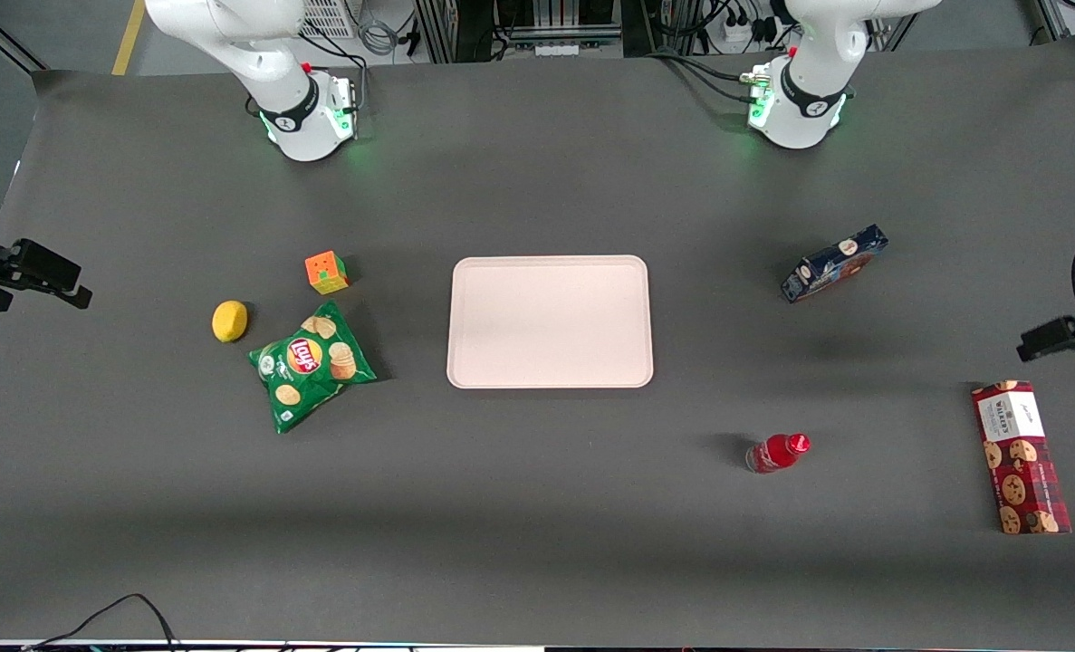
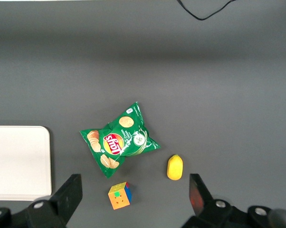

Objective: Place red cookie box on tray
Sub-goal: 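Move the left gripper down over the red plaid shortbread box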

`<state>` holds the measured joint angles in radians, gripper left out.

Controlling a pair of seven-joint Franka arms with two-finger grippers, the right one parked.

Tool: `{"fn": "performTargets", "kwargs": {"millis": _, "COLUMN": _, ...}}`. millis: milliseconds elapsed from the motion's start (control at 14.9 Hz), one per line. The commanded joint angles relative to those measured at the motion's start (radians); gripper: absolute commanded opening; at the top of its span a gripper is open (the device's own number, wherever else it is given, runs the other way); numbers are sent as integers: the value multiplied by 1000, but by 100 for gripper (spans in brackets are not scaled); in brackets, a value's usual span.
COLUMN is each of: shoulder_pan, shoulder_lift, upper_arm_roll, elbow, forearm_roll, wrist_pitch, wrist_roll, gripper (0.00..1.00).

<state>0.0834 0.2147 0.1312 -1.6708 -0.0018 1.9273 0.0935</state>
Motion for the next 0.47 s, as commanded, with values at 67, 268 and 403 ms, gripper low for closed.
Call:
{"fn": "performTargets", "kwargs": {"millis": 67, "shoulder_pan": 65, "shoulder_lift": 211, "upper_arm_roll": 33, "elbow": 48, "forearm_roll": -38, "wrist_pitch": 166, "wrist_roll": 121, "gripper": 100}}
{"fn": "performTargets", "kwargs": {"millis": 268, "shoulder_pan": 108, "shoulder_lift": 352, "upper_arm_roll": 35, "elbow": 164, "forearm_roll": -72, "wrist_pitch": 170, "wrist_roll": 224, "gripper": 100}}
{"fn": "performTargets", "kwargs": {"millis": 403, "shoulder_pan": 111, "shoulder_lift": 417, "upper_arm_roll": 35, "elbow": 229, "forearm_roll": -70, "wrist_pitch": 171, "wrist_roll": 256, "gripper": 100}}
